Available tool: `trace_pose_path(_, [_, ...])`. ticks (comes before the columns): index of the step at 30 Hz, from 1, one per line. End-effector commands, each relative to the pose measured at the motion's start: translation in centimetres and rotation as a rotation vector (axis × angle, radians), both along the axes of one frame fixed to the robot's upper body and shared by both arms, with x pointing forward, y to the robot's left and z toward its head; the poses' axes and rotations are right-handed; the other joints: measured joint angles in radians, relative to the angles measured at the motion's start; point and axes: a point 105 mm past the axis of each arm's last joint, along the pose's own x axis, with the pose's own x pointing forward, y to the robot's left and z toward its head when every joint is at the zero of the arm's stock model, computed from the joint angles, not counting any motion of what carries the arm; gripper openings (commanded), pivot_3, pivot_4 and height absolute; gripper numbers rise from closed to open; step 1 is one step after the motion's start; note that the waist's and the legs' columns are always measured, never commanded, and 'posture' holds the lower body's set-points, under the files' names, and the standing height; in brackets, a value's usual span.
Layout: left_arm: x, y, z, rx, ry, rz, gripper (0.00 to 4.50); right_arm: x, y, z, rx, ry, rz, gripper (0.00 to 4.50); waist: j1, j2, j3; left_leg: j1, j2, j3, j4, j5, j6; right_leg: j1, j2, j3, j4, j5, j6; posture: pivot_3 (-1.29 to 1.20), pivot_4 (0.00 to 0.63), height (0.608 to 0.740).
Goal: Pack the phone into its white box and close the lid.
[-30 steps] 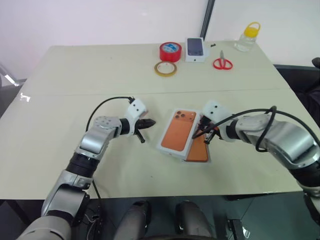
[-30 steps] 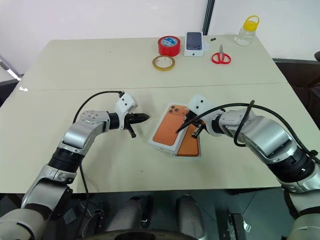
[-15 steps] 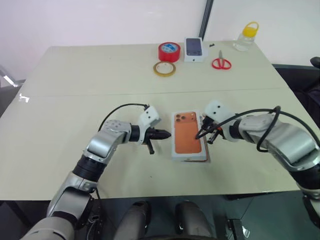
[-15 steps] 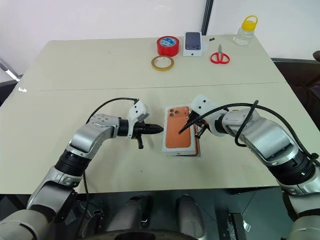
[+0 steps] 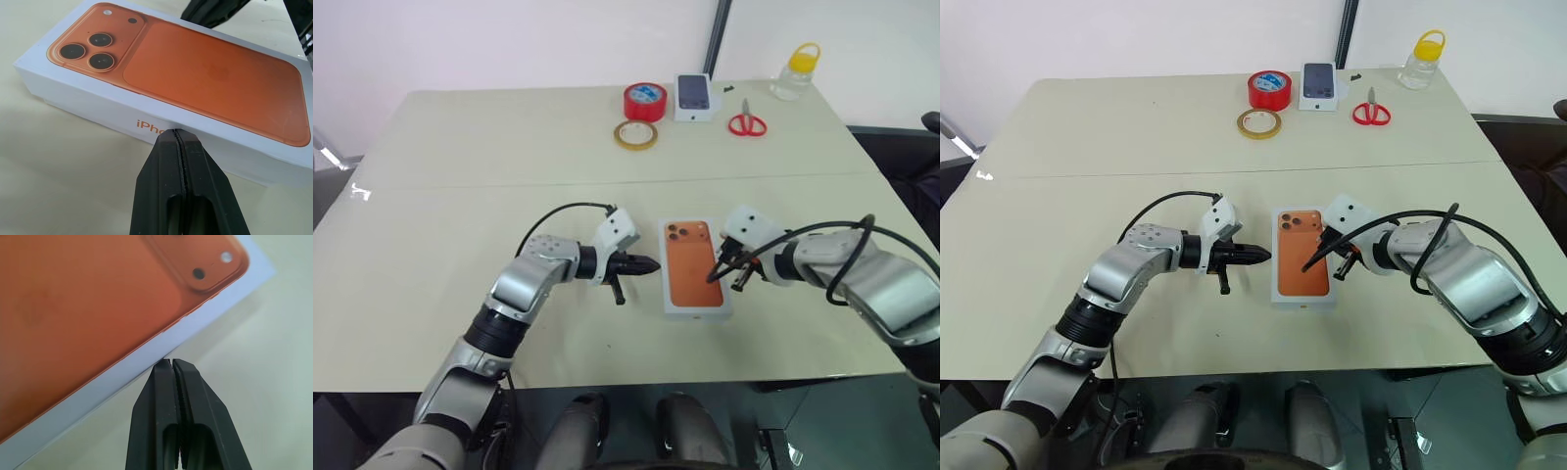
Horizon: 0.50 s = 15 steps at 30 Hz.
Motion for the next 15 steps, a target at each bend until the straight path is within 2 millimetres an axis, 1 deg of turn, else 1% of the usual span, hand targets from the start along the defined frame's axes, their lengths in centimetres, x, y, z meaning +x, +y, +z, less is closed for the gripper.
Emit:
trace_pose_path(1, [-0.86, -1.26, 1.17, -0.024, -0.041, -0.061, 0.00, -0.30, 0.95, 0.98, 0.011, -0.040, 0.054, 0.08, -0.001, 0.000, 0.000, 0.000, 0.000, 0.000, 0.000, 0.000, 0.000, 0.000, 0.000, 0.000, 0.000, 0.000, 0.000, 0.00, 0.150, 0.740])
trace_pose_path(10, [-1.17, -1.08, 0.62, 0.003, -0.029, -0.075, 0.00, -0.70, 0.88, 0.70, 0.002, -0.026, 0.064, 0.08, -0.001, 0.000, 0.000, 0.000, 0.000, 0.000, 0.000, 0.000, 0.000, 0.000, 0.000, 0.000, 0.000, 0.000, 0.000, 0.00, 0.150, 0.740])
trace_pose_path(15, [-0.70, -0.72, 0.49, 0.009, -0.034, -0.047, 0.00, -0.67, 0.58, 0.74, -0.011, -0.034, 0.058, 0.08, 0.000, 0.000, 0.000, 0.000, 0.000, 0.000, 0.000, 0.000, 0.000, 0.000, 0.000, 0.000, 0.000, 0.000, 0.000, 0.00, 0.150, 0.740])
